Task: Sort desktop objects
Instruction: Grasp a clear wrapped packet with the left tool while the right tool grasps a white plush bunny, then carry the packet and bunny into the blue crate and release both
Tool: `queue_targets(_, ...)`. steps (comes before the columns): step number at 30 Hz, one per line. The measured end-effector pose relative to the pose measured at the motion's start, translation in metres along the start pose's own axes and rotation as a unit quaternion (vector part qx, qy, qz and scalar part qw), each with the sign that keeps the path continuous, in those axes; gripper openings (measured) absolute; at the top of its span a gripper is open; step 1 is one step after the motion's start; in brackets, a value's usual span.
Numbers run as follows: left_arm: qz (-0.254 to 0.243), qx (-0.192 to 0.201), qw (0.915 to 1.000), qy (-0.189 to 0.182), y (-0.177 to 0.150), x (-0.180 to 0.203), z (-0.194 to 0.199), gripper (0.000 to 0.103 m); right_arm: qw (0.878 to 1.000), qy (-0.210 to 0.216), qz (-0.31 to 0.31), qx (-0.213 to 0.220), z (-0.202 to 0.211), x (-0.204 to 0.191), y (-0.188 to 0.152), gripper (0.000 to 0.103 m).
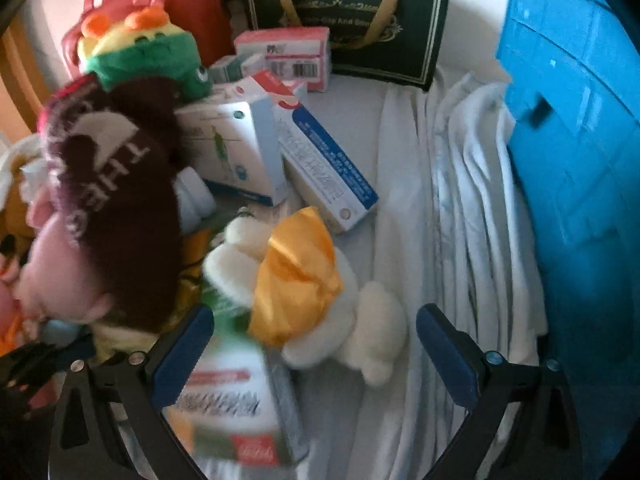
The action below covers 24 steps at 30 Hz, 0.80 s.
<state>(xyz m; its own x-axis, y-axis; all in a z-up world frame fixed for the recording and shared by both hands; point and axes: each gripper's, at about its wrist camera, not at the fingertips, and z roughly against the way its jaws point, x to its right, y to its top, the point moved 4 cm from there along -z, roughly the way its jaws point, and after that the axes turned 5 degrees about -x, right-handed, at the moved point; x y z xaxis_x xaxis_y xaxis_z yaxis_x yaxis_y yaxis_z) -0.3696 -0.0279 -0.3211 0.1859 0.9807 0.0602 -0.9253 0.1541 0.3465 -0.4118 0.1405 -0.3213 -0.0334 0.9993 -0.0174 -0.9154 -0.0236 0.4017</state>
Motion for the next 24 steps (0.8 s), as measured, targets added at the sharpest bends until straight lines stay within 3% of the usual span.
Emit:
queue_targets(1,0.001,-0.002,1.0000,0.002,0.001,0.000,0.000,0.054,1.000,-0.001,-0.003,0.001,-0.003,0.003,0.002,0.097)
queue_targets(2,0.003,-0.003,1.0000,0.003,0.001,0.000,-0.001,0.063,1.000,0.014,-0.013,0.001,-0.005,0.006,0.004,0.084)
queue_targets(4,0.006,-0.003,1.0000,-0.006,0.002,0.000,-0.004,0.064,0.998,0.039,-0.039,0.003,0.001,0.013,0.007,0.061)
queue_targets(5,0.003,0.001,0.9999,-0.013,0.002,0.002,-0.003,0.057,0.999,0.034,-0.041,0.009,0.006,0.016,0.008,0.034)
queue_targets(6,-0.003,0.003,0.9998,-0.017,0.001,0.003,-0.001,0.050,0.998,0.032,-0.043,0.015,0.012,0.018,0.009,0.024)
queue_targets(8,-0.012,0.008,0.9998,-0.016,-0.002,0.006,0.006,0.026,0.998,0.026,-0.046,0.017,0.021,0.021,0.007,0.023)
queue_targets(10,-0.015,0.011,0.9995,-0.026,-0.007,0.008,0.016,0.017,0.998,0.025,-0.045,0.025,0.031,0.021,0.003,0.022)
queue_targets(18,-0.022,0.072,0.9970,-0.015,-0.029,0.008,0.088,0.013,0.996,0.051,-0.043,0.064,0.091,0.010,-0.018,0.022)
queue_targets(22,-0.023,0.115,0.9930,0.011,-0.038,0.008,0.133,0.013,0.993,0.065,-0.037,0.091,0.126,0.001,-0.029,0.022)
queue_targets(24,-0.024,0.132,0.9909,0.013,-0.020,0.007,0.148,0.013,0.991,0.064,-0.036,0.113,0.149,-0.004,-0.032,0.022)
